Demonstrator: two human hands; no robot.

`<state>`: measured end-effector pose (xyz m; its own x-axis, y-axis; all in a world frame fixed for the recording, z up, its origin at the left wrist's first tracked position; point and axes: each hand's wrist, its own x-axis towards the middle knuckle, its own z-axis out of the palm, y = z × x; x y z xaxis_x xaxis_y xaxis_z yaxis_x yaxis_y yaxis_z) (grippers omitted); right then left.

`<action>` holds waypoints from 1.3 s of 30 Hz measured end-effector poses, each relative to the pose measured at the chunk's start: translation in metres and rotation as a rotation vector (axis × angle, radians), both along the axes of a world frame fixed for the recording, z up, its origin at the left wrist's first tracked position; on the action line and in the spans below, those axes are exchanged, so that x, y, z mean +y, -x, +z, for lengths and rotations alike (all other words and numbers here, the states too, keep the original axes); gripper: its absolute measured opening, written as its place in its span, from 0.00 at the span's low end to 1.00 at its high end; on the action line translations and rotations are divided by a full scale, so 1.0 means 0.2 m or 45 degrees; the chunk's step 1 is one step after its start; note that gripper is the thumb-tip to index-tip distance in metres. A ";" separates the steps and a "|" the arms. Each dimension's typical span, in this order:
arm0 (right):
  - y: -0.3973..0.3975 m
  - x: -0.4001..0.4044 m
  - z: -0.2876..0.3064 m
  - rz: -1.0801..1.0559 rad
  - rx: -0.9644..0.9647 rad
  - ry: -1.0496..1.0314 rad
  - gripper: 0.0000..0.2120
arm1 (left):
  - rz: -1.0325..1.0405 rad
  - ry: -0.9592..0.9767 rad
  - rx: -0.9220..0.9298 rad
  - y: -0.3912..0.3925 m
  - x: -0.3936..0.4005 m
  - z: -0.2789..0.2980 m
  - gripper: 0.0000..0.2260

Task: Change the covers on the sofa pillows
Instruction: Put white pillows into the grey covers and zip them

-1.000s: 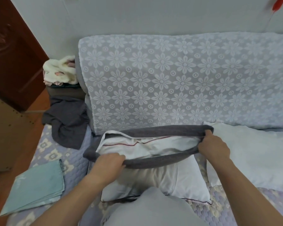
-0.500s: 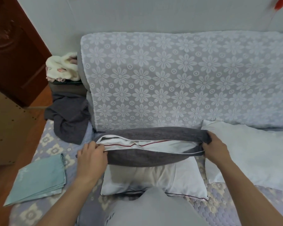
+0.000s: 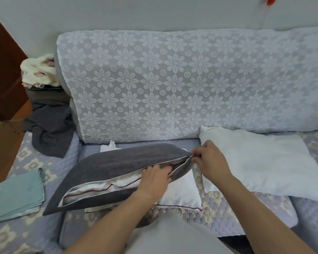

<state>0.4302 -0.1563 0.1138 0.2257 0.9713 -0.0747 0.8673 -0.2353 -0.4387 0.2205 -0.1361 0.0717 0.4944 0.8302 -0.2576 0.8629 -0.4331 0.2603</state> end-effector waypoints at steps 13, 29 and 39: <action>0.12 0.01 0.44 0.209 0.623 -0.443 0.02 | 0.322 -0.159 -0.553 0.17 -0.06 0.51 0.04; 0.26 0.00 0.39 0.268 0.775 -0.264 0.06 | 0.328 -0.240 -0.674 0.03 -0.01 0.69 0.04; 0.26 -0.03 0.41 0.357 0.663 -0.108 0.08 | 0.542 -0.033 -0.502 0.01 -0.06 0.73 0.05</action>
<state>0.3777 -0.1631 0.1965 -0.0857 0.9960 -0.0261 0.5569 0.0262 -0.8302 0.2187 -0.1483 0.2178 0.1700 0.9805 -0.0989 0.8024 -0.0794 0.5914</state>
